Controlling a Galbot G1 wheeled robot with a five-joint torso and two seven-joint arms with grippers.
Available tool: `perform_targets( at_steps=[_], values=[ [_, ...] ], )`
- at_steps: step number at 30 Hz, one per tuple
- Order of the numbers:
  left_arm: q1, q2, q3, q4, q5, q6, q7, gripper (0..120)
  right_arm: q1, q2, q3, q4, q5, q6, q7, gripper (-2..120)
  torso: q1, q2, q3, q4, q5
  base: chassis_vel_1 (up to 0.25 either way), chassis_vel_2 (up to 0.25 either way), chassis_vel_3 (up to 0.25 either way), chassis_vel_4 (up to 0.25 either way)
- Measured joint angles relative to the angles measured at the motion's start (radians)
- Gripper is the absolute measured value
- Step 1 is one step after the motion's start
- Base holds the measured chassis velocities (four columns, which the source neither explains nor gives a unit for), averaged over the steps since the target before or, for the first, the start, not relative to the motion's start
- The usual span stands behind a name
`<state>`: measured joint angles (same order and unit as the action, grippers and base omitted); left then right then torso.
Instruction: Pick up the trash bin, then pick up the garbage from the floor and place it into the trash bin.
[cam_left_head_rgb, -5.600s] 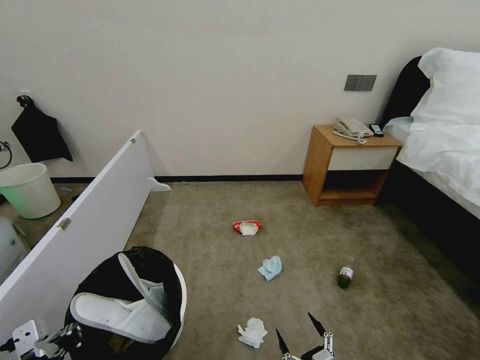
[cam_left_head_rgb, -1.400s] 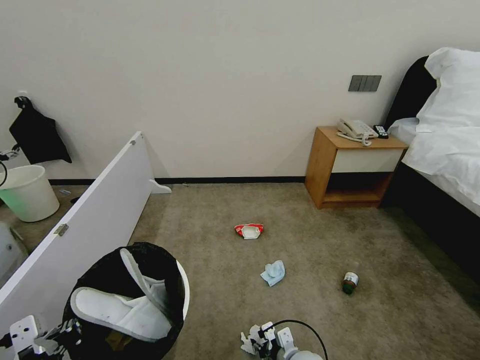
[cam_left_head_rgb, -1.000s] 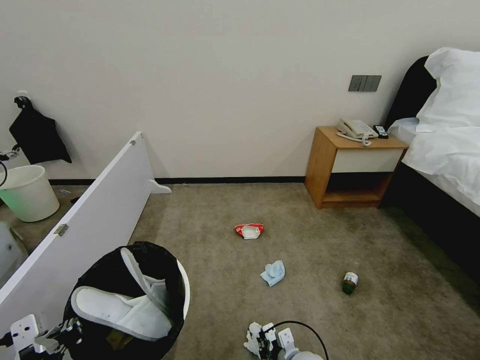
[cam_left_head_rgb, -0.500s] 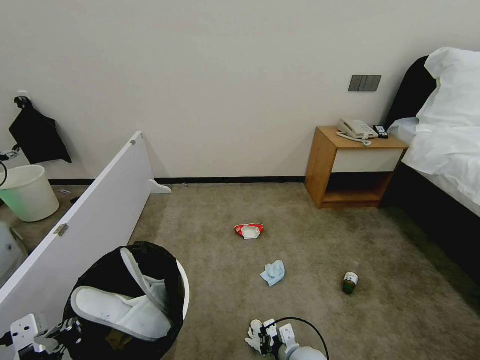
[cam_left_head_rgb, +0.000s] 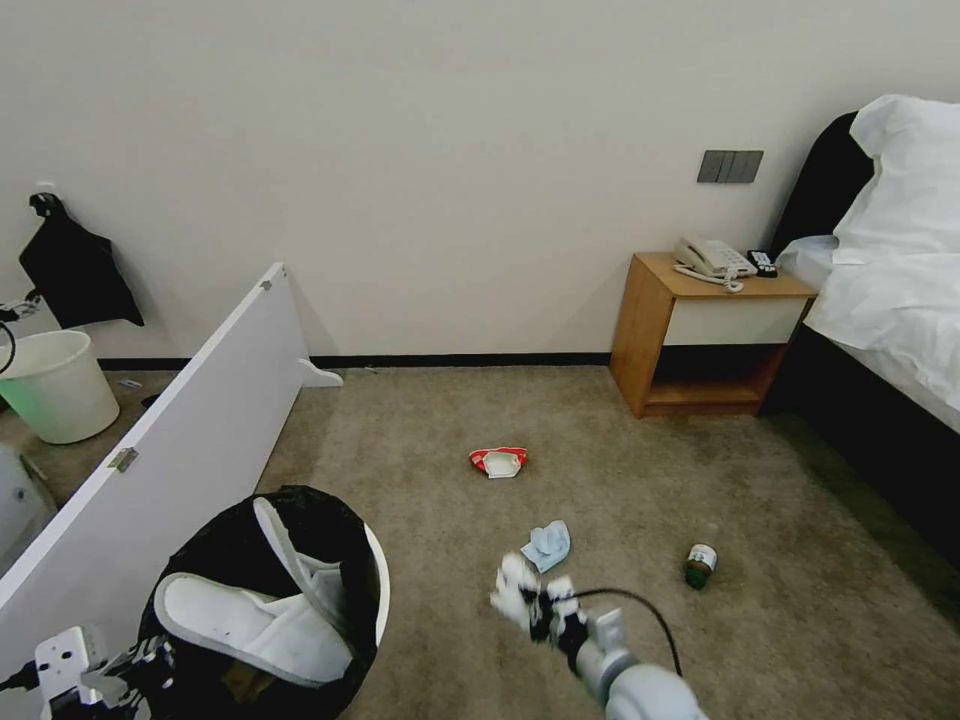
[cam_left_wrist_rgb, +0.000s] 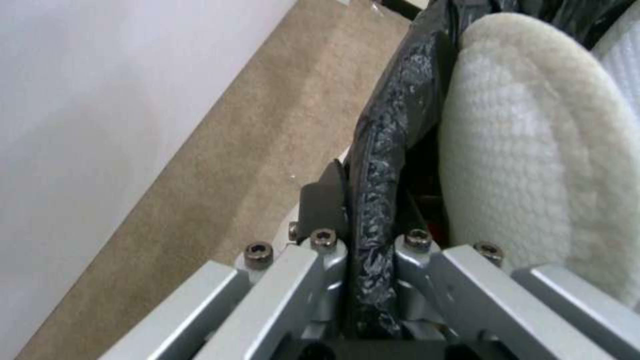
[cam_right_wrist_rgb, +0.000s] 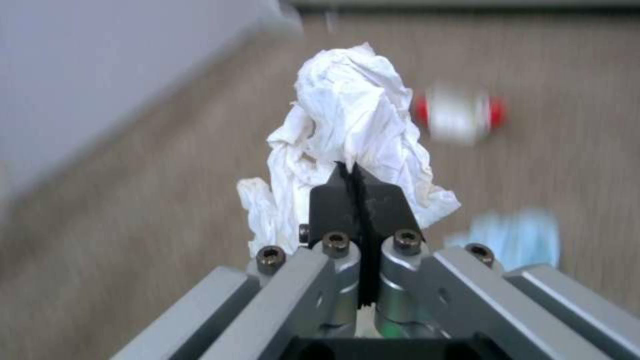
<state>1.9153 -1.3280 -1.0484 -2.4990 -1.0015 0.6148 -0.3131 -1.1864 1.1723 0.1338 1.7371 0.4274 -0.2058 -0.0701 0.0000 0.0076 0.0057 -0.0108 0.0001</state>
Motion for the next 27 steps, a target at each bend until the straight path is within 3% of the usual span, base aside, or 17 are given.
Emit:
perform_targets(
  at_steps=[6,10,15,16,20,22,23,27],
  values=[
    [0.002,0.02,0.016,0.004,-0.002,0.003,0.005,2,0.019,-0.069,0.035,0.134,0.068,0.096,-0.06,0,0.0,0.0,0.0,0.0001,-0.0001,0.0,0.0,0.0,0.0],
    [-0.008,0.028,0.023,0.004,-0.004,0.007,0.004,2,0.062,-0.151,0.007,0.22,0.139,0.267,-0.132,0,0.0,0.0,0.0,0.0,-0.0001,0.0,0.0,0.0,0.0],
    [-0.008,0.028,0.025,0.002,-0.005,0.009,0.003,2,0.098,-0.194,-0.029,0.282,0.209,0.359,-0.189,0,0.0,0.0,0.0,0.0002,0.0,0.0,0.0,0.0,0.0],
    [-0.007,0.026,0.026,0.001,-0.005,0.009,0.002,2,0.135,-0.22,-0.055,0.329,0.269,0.397,-0.242,0,0.0,0.0,0.0,0.0001,-0.0001,0.0,0.0,0.0,0.0],
    [-0.007,0.022,0.025,0.0,-0.004,0.01,-0.002,2,0.187,-0.246,-0.094,0.374,0.344,0.409,-0.298,0,0.0,0.0,0.0,-0.0001,-0.0001,0.0,0.0,0.0,0.0],
    [-0.006,0.012,0.023,-0.001,-0.002,0.01,-0.003,2,0.306,-0.27,-0.199,0.416,0.438,0.405,-0.343,0,0.0,0.0,0.0,-0.0004,0.0001,0.0,0.0,0.0,0.0],
    [-0.006,0.012,0.023,-0.001,-0.002,0.01,-0.003,2,0.306,-0.27,-0.199,0.416,0.438,0.405,-0.343,0,0.0,0.0,0.0,-0.0004,0.0001,0.0,0.0,0.0,0.0],
    [-0.01,-0.001,0.022,-0.001,0.002,0.01,-0.004,2,0.511,-0.262,-0.362,0.418,0.512,0.388,-0.345,0,0.0,0.0,0.0,0.0006,-0.0004,0.0,0.0,0.0,0.0]
  ],
)
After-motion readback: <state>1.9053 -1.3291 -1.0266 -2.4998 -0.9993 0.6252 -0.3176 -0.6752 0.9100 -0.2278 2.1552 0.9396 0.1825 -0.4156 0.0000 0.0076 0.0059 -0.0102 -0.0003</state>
